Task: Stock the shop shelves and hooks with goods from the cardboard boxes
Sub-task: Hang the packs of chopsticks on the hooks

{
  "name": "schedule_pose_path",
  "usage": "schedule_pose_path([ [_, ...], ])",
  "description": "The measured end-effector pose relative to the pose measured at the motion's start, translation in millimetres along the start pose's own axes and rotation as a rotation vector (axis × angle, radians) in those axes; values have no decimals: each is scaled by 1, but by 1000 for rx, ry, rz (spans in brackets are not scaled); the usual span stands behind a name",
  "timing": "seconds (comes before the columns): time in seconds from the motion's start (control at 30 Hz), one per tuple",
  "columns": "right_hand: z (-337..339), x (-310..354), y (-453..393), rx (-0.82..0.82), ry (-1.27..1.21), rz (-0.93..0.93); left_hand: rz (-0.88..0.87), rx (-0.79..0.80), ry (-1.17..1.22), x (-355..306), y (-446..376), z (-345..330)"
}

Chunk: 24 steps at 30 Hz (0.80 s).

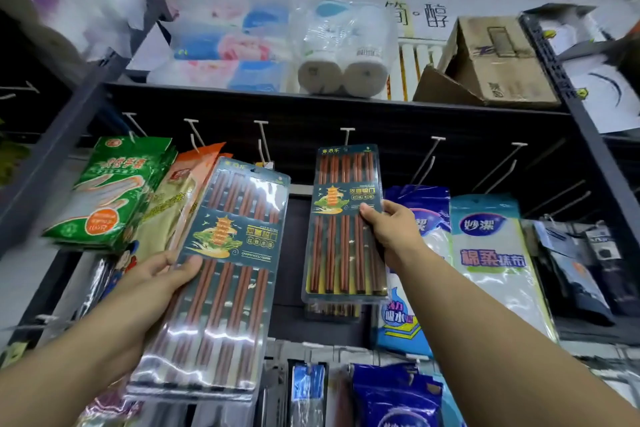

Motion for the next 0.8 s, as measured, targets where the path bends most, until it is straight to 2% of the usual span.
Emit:
schedule_pose_path([
  [0.43, 3, -21, -24, 34, -42, -50, -34, 39, -12, 17, -14, -3],
  [0.67, 6, -48, -37, 28, 25, -61, -45, 31, 1, 24, -17, -8],
  [0.8, 2, -74, -53, -21, 164, -71, -37, 30, 24, 27, -22, -7],
])
Point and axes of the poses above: each hand's wrist, its own y-axis away from the middle knuckle, its own z-axis out of the back of the hand, x = y × z, the point moved 3 cm from there along -y, towards the middle knuckle, and after that the axes turned 2 degrees about y, right-handed, at the moved point
